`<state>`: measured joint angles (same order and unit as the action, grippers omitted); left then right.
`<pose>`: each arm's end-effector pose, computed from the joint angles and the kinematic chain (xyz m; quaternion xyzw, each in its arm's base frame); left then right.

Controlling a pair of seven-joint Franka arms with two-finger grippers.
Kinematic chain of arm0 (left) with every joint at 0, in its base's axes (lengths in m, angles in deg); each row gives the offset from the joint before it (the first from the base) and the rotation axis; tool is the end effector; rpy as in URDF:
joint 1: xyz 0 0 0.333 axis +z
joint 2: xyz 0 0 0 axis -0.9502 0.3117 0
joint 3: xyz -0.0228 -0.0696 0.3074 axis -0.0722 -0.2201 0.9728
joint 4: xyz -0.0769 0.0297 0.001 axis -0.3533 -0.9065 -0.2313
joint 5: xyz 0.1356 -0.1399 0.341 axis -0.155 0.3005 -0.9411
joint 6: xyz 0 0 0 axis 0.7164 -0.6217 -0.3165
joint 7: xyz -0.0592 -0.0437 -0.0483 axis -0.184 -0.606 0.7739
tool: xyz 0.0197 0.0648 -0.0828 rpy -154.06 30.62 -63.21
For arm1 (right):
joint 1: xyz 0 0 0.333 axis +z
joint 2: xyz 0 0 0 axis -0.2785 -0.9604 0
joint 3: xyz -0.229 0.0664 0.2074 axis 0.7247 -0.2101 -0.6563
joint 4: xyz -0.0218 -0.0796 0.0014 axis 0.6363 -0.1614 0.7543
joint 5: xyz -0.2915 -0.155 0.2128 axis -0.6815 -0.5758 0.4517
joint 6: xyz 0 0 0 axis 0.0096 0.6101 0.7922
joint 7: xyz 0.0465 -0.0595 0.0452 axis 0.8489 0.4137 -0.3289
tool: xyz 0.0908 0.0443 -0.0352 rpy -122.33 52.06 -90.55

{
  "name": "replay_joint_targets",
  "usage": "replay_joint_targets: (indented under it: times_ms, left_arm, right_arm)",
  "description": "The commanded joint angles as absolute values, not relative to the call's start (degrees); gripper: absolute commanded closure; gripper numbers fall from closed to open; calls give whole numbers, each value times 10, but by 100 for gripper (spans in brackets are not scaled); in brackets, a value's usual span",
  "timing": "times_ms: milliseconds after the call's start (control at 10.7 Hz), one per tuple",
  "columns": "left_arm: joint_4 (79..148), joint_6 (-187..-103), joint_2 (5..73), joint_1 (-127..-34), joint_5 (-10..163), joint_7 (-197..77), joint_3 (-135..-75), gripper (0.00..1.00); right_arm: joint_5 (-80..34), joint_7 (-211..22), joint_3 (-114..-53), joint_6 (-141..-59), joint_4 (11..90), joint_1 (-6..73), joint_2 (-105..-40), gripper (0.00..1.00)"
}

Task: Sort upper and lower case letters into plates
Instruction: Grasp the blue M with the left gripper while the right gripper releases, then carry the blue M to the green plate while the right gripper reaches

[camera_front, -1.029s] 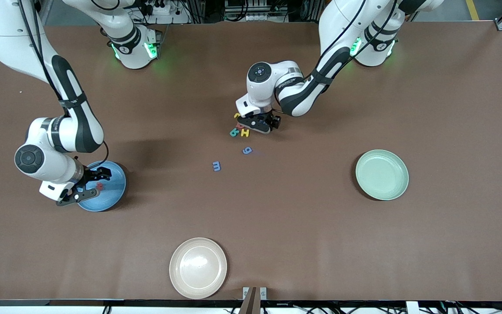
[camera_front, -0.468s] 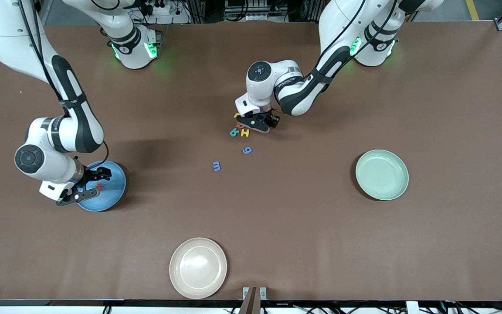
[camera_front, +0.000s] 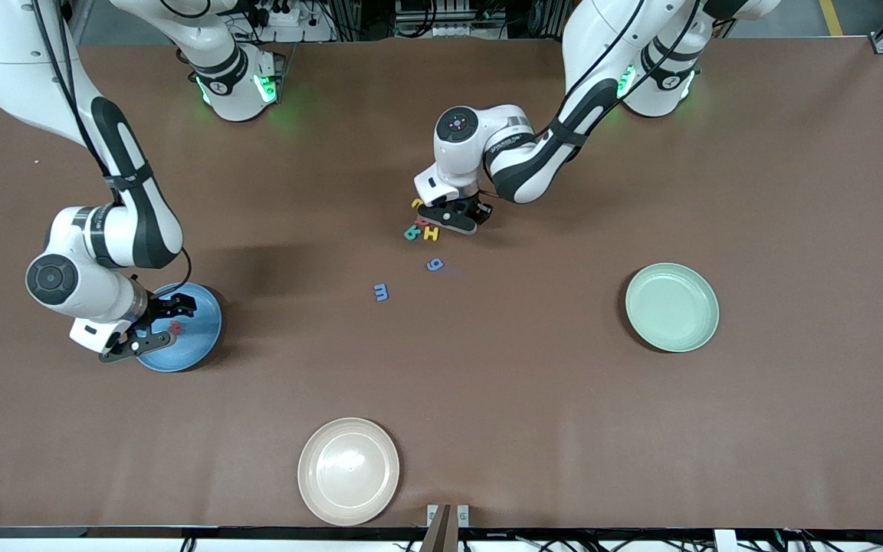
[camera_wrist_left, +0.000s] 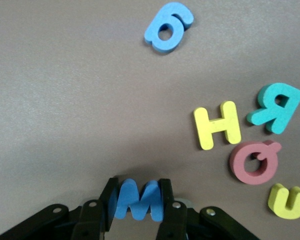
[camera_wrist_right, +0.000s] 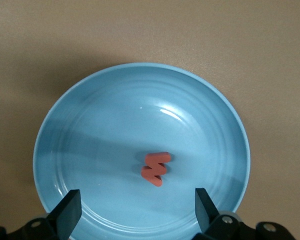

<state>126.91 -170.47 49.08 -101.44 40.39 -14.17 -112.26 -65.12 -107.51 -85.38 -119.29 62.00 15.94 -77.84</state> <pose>0.3511 -0.4950 0.1743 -0.9840 0.1776 -0.0067 0.0137 0.6181 -0.0387 0.2222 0.9850 0.1618 -0.0465 0.0389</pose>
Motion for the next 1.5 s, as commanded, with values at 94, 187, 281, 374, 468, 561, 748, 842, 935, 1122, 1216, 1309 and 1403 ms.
replay_joint_targets:
  times_ms: [94,187,281,374,468,561,748,842,935,1122,1216,1309,1403]
  left_arm:
    - [1276,-1657,436,-987,395,-121,-1124,100]
    - [1277,-1643,416,-976,407,-121,-1124,100]
    - [1276,-1629,398,-967,426,-122,-1124,100]
    - [1276,-1615,378,-951,443,-124,-1124,100]
    - [1276,-1597,360,-932,452,-127,-1125,100]
    - [1278,-1573,339,-913,465,-130,-1127,100]
    - [1278,-1509,302,-862,498,-176,-1129,100]
    - [1277,-1487,290,-829,523,-216,-1129,100]
    - [1277,-1481,283,-793,541,-255,-1129,100]
    - [1278,-1481,277,-746,554,-280,-1129,100]
    - [1279,-1481,279,-730,554,-282,-1128,100]
    - [1280,-1481,282,-712,554,-286,-1128,100]
    - [1281,-1480,284,-697,554,-300,-1128,100]
  right_arm:
    - [-651,-1080,-864,-1197,626,149,-773,0]
    - [-651,-1078,-864,-1197,625,151,-773,0]
    - [-642,-1077,-866,-1198,623,157,-774,0]
    - [-618,-1074,-868,-1198,621,177,-775,0]
    - [-598,-1072,-868,-1197,616,203,-775,0]
    - [-594,-1068,-868,-1196,614,220,-775,0]
    - [-589,-1038,-868,-1198,608,266,-777,0]
    - [-589,-1004,-868,-1198,607,291,-776,0]
    - [-589,-973,-868,-1198,602,317,-778,0]
    - [-589,-910,-867,-1197,585,370,-790,0]
    - [-589,-881,-867,-1197,576,394,-797,0]
    - [-589,-862,-867,-1197,564,411,-808,0]
    - [-589,-857,-867,-1198,550,424,-820,0]
